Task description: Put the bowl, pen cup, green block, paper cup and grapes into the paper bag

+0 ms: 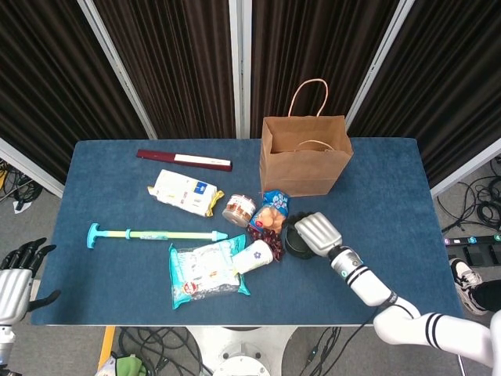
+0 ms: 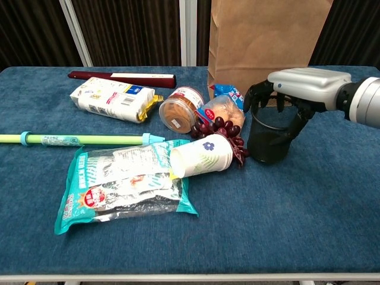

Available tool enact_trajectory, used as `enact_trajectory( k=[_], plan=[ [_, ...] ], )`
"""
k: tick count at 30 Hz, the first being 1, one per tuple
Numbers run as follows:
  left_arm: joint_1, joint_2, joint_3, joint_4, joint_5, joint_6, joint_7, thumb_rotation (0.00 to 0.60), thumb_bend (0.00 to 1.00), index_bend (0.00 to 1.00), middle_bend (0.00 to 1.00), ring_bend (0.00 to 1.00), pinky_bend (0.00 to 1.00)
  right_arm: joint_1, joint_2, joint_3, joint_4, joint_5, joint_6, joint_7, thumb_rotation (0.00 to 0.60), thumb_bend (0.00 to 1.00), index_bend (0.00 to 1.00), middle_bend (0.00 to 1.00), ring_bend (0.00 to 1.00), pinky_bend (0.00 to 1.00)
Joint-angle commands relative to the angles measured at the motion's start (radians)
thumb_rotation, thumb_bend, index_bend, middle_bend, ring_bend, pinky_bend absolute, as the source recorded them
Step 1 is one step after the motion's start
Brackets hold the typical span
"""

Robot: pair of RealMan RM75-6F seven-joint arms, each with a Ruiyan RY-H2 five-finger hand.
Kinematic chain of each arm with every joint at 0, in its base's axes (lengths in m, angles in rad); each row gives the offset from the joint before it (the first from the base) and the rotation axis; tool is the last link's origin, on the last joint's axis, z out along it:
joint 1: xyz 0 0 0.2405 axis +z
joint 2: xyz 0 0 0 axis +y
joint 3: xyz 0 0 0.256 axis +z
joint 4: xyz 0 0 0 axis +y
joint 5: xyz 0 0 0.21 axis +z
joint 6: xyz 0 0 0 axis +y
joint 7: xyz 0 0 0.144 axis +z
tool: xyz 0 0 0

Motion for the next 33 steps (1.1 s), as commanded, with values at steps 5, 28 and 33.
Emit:
enact_trajectory(
  k=[5,28,33],
  plan=[
    [0.0,0.005,0.0,-0.007,0.009,0.007,0.005,0.6,0.0,0.26,0.23,0.15,0.2,-0.059,0.145,0.032,-0.096,-0.067,0.14,0.076,0.6,0.15,0.35,0.37,0.29,0.54],
    [-0.019,0.012,-0.006,-0.042,0.006,-0.018,0.038,0.6,0.0,0.26,0.23,0.15,0.2,-0.028,0.413,0.289,-0.041,0.217,0.195,0.142,0.6,0.14,0.35,0.36,0.29,0.53],
    [-0.006,0.012,0.0,-0.039,-0.009,-0.014,0.034,0.6,0.0,0.26,0.23,0.15,0.2,0.093,0.319,0.334,0.064,0.263,0.117,0.136,0.6,0.14,0.35,0.36,0.29,0.51]
  ],
)
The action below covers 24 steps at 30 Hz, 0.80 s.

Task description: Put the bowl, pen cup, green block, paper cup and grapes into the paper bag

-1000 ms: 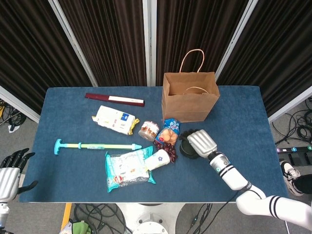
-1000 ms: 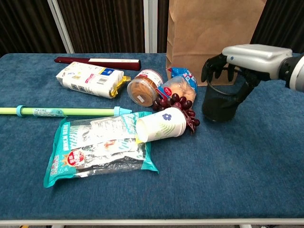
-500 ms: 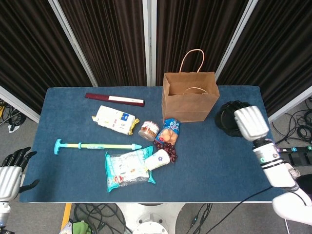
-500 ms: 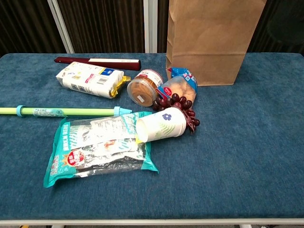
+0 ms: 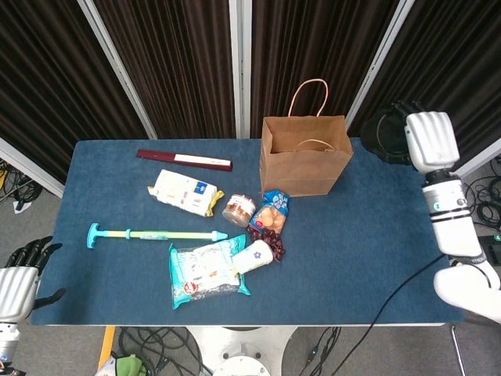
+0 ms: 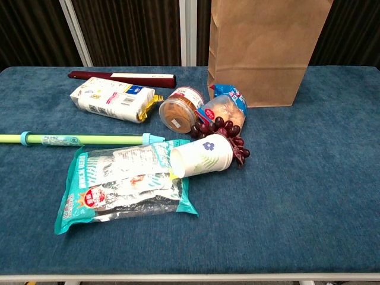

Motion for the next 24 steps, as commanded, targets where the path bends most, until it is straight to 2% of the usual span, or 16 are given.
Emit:
enact_trajectory(
  k=[1,8,11,12,16,20,24],
  plan=[
    [0.008,-0.001,0.002,0.003,-0.011,0.002,-0.003,0.6,0.0,0.26,0.23,0.15,0.2,0.108,-0.093,0.042,0.099,0.06,-0.082,-0.013,0.6,0.14,0.35,0.35,0.28,0.5],
    [0.014,-0.006,0.006,0.015,-0.013,0.003,-0.012,0.6,0.0,0.26,0.23,0.15,0.2,0.223,-0.233,0.036,0.232,0.17,-0.177,-0.075,0.6,0.14,0.27,0.32,0.25,0.46],
    [0.016,-0.007,0.006,0.017,-0.017,0.002,-0.014,0.6,0.0,0.26,0.23,0.15,0.2,0.245,-0.27,0.038,0.257,0.216,-0.217,-0.063,0.6,0.14,0.2,0.28,0.21,0.42],
    [0.017,-0.008,0.006,0.018,-0.018,0.002,-0.015,0.6,0.0,0.26,0.23,0.15,0.2,0.251,-0.275,0.039,0.261,0.234,-0.238,-0.055,0.6,0.14,0.14,0.24,0.18,0.39],
    [0.016,-0.005,0.005,0.01,-0.021,0.0,-0.01,0.6,0.0,0.26,0.23,0.15,0.2,0.262,-0.263,0.036,0.254,0.292,-0.305,-0.047,0.6,0.13,0.0,0.11,0.07,0.27],
    [0.014,-0.007,0.003,0.012,-0.02,-0.001,-0.01,0.6,0.0,0.26,0.23,0.15,0.2,0.255,-0.228,0.026,0.219,0.315,-0.328,-0.047,0.6,0.1,0.0,0.02,0.0,0.19],
    [0.012,-0.005,0.002,0.013,-0.013,0.001,-0.009,0.6,0.0,0.26,0.23,0.15,0.2,0.225,-0.177,0.028,0.155,0.289,-0.305,-0.02,0.6,0.1,0.0,0.0,0.0,0.15]
  ],
)
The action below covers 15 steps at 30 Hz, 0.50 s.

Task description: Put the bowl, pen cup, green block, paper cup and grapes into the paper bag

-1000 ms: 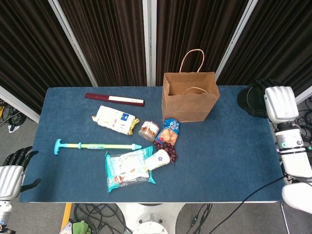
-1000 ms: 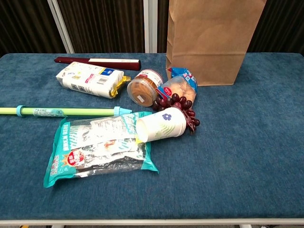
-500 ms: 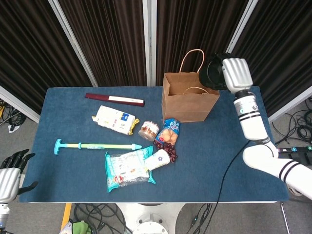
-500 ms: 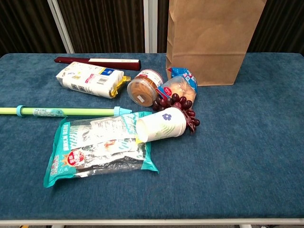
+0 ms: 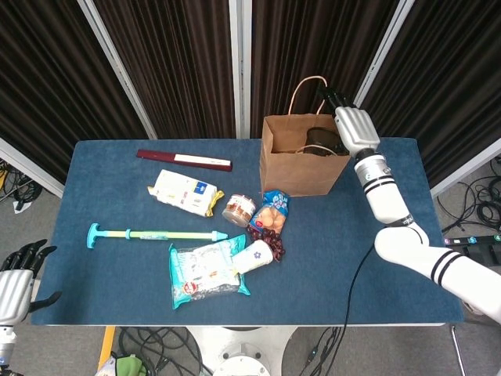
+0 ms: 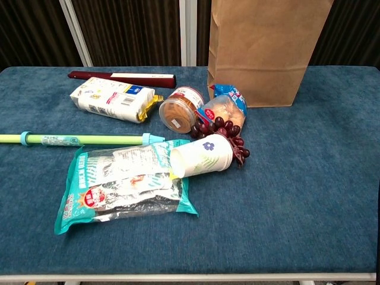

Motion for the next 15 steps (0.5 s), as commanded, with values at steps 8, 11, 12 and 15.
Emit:
enact_trajectory(
  k=[8,11,12,15],
  plan=[
    [0.0,0.008,0.001,-0.009,0.019,0.014,0.009,0.6,0.0,0.26,0.23,0.15,0.2,-0.19,0.155,0.01,-0.272,-0.365,0.234,0.242,0.6,0.09,0.0,0.04,0.0,0.15],
    [-0.005,0.01,-0.002,-0.015,0.019,0.01,0.015,0.6,0.0,0.26,0.23,0.15,0.2,-0.273,0.195,-0.029,-0.339,-0.566,0.375,0.353,0.6,0.09,0.0,0.11,0.03,0.19],
    [-0.005,0.011,-0.001,-0.016,0.021,0.011,0.018,0.6,0.0,0.26,0.23,0.15,0.2,-0.301,0.208,-0.045,-0.358,-0.633,0.429,0.391,0.6,0.09,0.01,0.14,0.05,0.21],
    [-0.006,0.012,-0.001,-0.019,0.03,0.015,0.023,0.6,0.0,0.26,0.23,0.15,0.2,-0.351,0.239,-0.09,-0.397,-0.77,0.526,0.476,0.6,0.09,0.08,0.2,0.1,0.25]
  ],
)
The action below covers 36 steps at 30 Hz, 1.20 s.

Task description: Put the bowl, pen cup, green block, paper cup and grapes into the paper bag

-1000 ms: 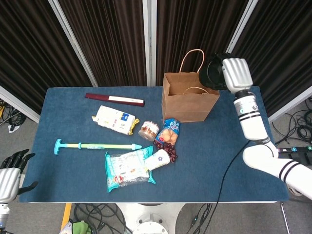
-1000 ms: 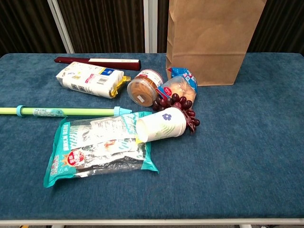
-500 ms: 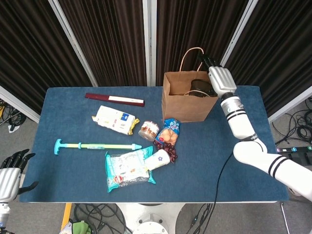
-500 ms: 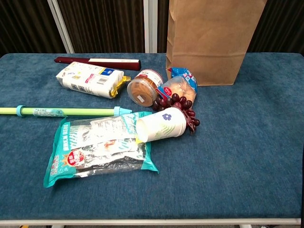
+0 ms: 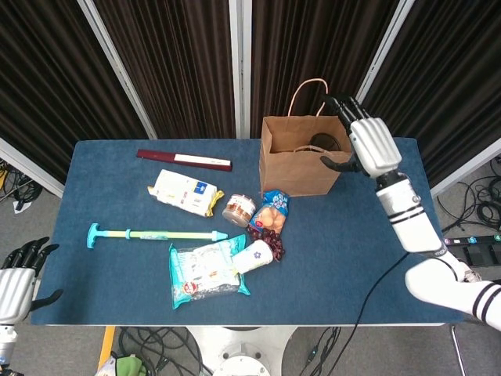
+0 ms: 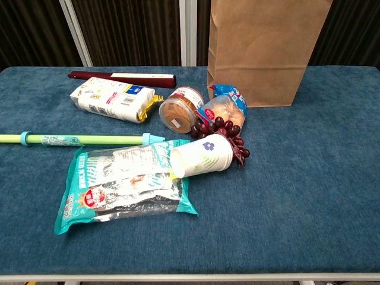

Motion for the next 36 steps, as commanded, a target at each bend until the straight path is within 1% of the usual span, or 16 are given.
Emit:
enact_trajectory(
  k=[1,3,7,9,11,12,14,16,18,24,27,30,36],
  plan=[
    [-0.002,0.002,0.0,-0.004,0.008,0.004,0.005,0.6,0.0,0.26,0.23,0.15,0.2,-0.145,0.092,-0.089,-0.133,-0.309,0.234,0.207,0.6,0.09,0.1,0.21,0.1,0.26],
    [0.0,0.003,0.002,-0.005,0.017,0.012,0.007,0.6,0.0,0.26,0.23,0.15,0.2,-0.155,0.118,-0.127,-0.16,-0.379,0.243,0.226,0.6,0.09,0.13,0.23,0.1,0.26],
    [-0.002,0.005,0.001,-0.016,0.025,0.016,0.016,0.6,0.0,0.26,0.23,0.15,0.2,-0.149,0.136,-0.188,-0.203,-0.482,0.228,0.206,0.6,0.08,0.14,0.23,0.1,0.27],
    [0.004,0.007,0.004,-0.016,0.023,0.02,0.016,0.6,0.0,0.26,0.23,0.15,0.2,-0.133,0.131,-0.216,-0.216,-0.52,0.196,0.174,0.6,0.07,0.15,0.24,0.11,0.28],
    [0.006,0.007,0.005,-0.017,0.021,0.023,0.014,0.6,0.0,0.26,0.23,0.15,0.2,-0.116,0.113,-0.233,-0.221,-0.539,0.164,0.131,0.6,0.07,0.15,0.25,0.13,0.29],
    [0.009,0.006,0.007,-0.012,0.019,0.024,0.012,0.6,0.0,0.26,0.23,0.15,0.2,-0.102,0.096,-0.245,-0.222,-0.541,0.129,0.097,0.6,0.06,0.15,0.25,0.13,0.29],
    [0.011,0.004,0.008,-0.007,0.019,0.025,0.006,0.6,0.0,0.26,0.23,0.15,0.2,-0.074,0.072,-0.263,-0.226,-0.524,0.047,0.041,0.6,0.05,0.16,0.26,0.13,0.29],
    [0.011,0.002,0.007,-0.004,0.019,0.026,0.002,0.6,0.0,0.26,0.23,0.15,0.2,-0.036,0.03,-0.277,-0.223,-0.486,-0.058,-0.038,0.6,0.02,0.16,0.25,0.13,0.29],
    [0.011,0.0,0.006,-0.001,0.017,0.025,-0.002,0.6,0.0,0.26,0.23,0.15,0.2,-0.003,-0.036,-0.28,-0.2,-0.438,-0.14,-0.125,0.6,0.01,0.16,0.25,0.13,0.29],
    [0.013,-0.002,0.007,0.011,0.01,0.02,-0.018,0.6,0.0,0.26,0.23,0.15,0.2,0.066,-0.234,-0.276,-0.1,-0.276,-0.284,-0.302,0.6,0.0,0.14,0.2,0.12,0.29],
    [0.015,-0.003,0.008,0.016,0.006,0.017,-0.025,0.6,0.0,0.26,0.23,0.15,0.2,0.09,-0.315,-0.28,-0.047,-0.219,-0.318,-0.379,0.6,0.0,0.12,0.18,0.1,0.28],
    [0.017,-0.007,0.008,0.026,0.004,0.019,-0.034,0.6,0.0,0.26,0.23,0.15,0.2,0.108,-0.377,-0.288,-0.005,-0.177,-0.336,-0.438,0.6,0.0,0.12,0.18,0.1,0.27],
    [0.02,-0.014,0.009,0.044,0.002,0.019,-0.052,0.6,0.0,0.26,0.23,0.15,0.2,0.12,-0.466,-0.319,0.075,-0.138,-0.327,-0.563,0.6,0.0,0.12,0.18,0.1,0.24]
  ],
)
